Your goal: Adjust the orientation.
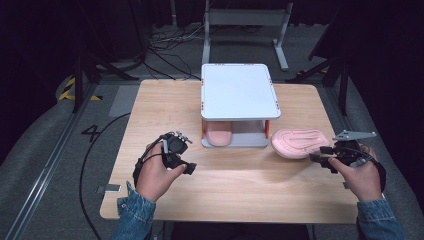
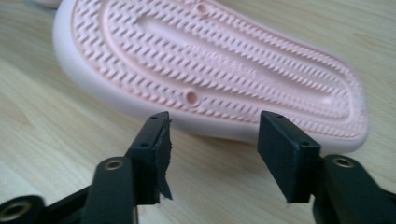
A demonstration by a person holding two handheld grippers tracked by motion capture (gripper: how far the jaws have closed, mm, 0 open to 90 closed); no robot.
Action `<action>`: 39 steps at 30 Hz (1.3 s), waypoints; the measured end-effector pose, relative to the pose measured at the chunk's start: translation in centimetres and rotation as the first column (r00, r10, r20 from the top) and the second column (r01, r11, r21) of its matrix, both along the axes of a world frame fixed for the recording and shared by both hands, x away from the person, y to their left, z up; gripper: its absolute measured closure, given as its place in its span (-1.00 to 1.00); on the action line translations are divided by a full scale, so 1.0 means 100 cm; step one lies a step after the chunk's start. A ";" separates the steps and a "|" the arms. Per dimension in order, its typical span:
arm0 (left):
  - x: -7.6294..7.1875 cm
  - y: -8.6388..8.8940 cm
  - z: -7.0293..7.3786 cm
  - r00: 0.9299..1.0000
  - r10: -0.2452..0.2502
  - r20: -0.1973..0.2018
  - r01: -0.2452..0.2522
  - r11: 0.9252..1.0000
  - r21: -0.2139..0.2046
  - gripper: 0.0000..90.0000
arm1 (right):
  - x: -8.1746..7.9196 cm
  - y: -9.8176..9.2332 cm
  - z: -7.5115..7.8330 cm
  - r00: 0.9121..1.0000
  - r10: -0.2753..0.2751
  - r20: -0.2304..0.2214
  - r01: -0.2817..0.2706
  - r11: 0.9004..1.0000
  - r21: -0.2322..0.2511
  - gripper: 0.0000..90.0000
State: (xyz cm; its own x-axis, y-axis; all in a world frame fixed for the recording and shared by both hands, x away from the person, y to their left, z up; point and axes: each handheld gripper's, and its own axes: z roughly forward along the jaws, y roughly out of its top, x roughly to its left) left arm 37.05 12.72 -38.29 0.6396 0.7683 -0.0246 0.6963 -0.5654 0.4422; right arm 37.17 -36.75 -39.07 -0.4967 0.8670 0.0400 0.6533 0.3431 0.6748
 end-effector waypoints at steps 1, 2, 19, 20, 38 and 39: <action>0.000 0.000 -0.001 1.000 -0.003 -0.002 0.003 1.000 0.001 -0.41 | 0.002 -0.001 0.001 1.000 -0.004 0.000 0.004 1.000 0.001 0.14; 0.000 -0.001 -0.002 1.000 -0.006 -0.005 0.006 1.000 0.002 -0.41 | 0.005 -0.002 0.001 1.000 -0.011 -0.001 0.011 1.000 0.005 0.22; 0.001 0.001 -0.009 1.000 -0.007 -0.021 0.008 1.000 0.015 -0.40 | 0.031 0.002 -0.008 0.998 -0.062 0.033 0.063 0.998 -0.008 0.95; 0.001 0.001 -0.009 1.000 -0.007 -0.021 0.008 1.000 0.015 -0.39 | 0.031 0.002 -0.008 0.998 -0.062 0.033 0.063 0.998 -0.008 0.95; 0.011 -0.013 -0.009 0.998 -0.050 -0.030 0.050 0.999 0.013 -0.40 | 0.002 -0.004 -0.026 0.995 -0.081 -0.065 0.076 0.994 -0.083 0.94; 0.012 -0.014 -0.009 0.998 -0.054 -0.028 0.055 0.998 0.012 -0.40 | 0.000 -0.005 -0.027 0.994 -0.082 -0.069 0.076 0.993 -0.090 0.93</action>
